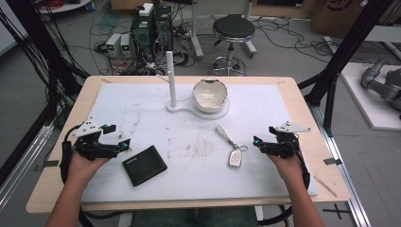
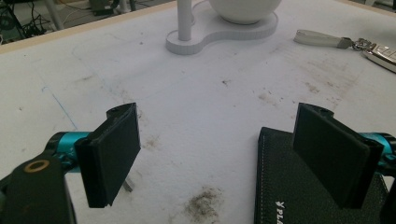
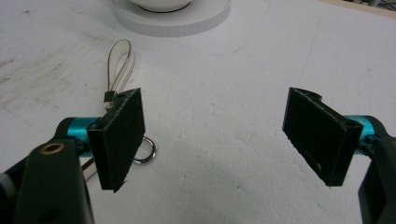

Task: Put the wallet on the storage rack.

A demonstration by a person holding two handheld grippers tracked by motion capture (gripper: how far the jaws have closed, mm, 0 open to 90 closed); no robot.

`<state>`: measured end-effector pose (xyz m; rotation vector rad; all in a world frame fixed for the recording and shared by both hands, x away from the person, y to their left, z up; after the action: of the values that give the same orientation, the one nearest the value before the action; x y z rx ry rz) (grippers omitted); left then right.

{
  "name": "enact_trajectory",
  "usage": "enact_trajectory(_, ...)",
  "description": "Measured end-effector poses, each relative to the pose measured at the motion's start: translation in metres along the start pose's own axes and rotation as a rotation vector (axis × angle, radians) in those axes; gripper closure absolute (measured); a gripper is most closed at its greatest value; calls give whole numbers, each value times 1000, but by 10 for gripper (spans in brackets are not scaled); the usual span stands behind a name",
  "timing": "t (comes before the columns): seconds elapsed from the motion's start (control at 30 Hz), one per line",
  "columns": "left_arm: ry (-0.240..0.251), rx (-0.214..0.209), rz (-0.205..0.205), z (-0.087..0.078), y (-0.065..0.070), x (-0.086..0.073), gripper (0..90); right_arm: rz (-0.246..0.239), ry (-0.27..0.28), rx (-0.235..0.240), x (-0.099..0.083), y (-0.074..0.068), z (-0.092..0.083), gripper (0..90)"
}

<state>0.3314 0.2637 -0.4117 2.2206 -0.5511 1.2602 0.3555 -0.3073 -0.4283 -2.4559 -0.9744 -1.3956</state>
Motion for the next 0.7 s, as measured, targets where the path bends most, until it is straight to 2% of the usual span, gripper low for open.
enact_trajectory(0.43, -5, -2, 13, 0, 4, -1, 154, -6, 14, 15, 6, -4, 2, 213)
enact_trajectory(0.57, -15, 21, 15, -6, 2, -3, 154, -21, 23, 32, 16, -12, 8, 213)
enact_trajectory(0.7, -5, 36, -5, -17, -4, -8, 154, -43, 30, 58, 26, -21, 16, 212)
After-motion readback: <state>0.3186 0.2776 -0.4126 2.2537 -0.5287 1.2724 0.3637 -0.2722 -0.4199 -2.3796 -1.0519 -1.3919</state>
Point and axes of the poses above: each handheld gripper's, and its own axes: z roughly forward along the jaws, x roughly out of its top, y roughly to its right, the point moved 2 cm from there along z, roughly forward along the jaws, and after that the axes turned 12 degrees about -z, right-handed, at the moved point
